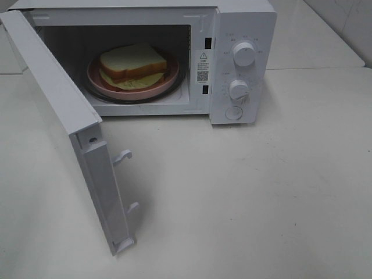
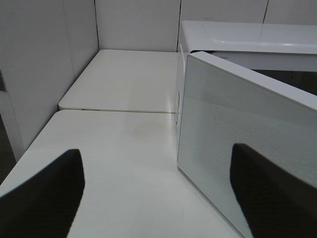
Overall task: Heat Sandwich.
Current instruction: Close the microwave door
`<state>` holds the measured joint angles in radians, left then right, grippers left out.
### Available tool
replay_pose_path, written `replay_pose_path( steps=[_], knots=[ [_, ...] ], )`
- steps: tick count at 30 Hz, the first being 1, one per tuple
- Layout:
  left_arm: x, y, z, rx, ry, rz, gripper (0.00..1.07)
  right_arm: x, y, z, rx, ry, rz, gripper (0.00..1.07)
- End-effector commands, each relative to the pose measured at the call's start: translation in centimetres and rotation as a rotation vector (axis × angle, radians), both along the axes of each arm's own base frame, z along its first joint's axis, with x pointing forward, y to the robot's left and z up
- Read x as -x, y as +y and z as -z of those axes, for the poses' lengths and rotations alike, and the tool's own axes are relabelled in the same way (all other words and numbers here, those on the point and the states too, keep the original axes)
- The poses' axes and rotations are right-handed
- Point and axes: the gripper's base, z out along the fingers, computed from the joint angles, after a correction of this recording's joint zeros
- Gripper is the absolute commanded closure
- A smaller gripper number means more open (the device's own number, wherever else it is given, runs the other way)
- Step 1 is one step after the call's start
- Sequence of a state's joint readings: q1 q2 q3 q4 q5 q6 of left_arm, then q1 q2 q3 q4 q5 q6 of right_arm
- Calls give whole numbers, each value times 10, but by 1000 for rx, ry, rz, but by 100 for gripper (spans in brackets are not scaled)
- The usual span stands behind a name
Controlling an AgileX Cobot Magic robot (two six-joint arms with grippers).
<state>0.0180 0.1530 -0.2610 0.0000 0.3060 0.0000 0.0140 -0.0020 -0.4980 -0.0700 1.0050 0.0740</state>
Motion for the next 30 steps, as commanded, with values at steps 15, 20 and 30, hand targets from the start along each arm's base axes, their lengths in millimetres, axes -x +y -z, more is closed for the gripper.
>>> replay_pose_path(
  steps=[15, 20, 30],
  knots=[
    [-81, -20, 14, 2, 80, 155, 93, 4, 0, 0, 12, -35, -1, 57],
    [-102, -24, 21, -3, 49, 157, 107, 4, 0, 0, 12, -35, -1, 57],
    [-136, -39, 43, -48, -4, 284, 107, 4, 0, 0, 12, -35, -1, 57]
  ],
)
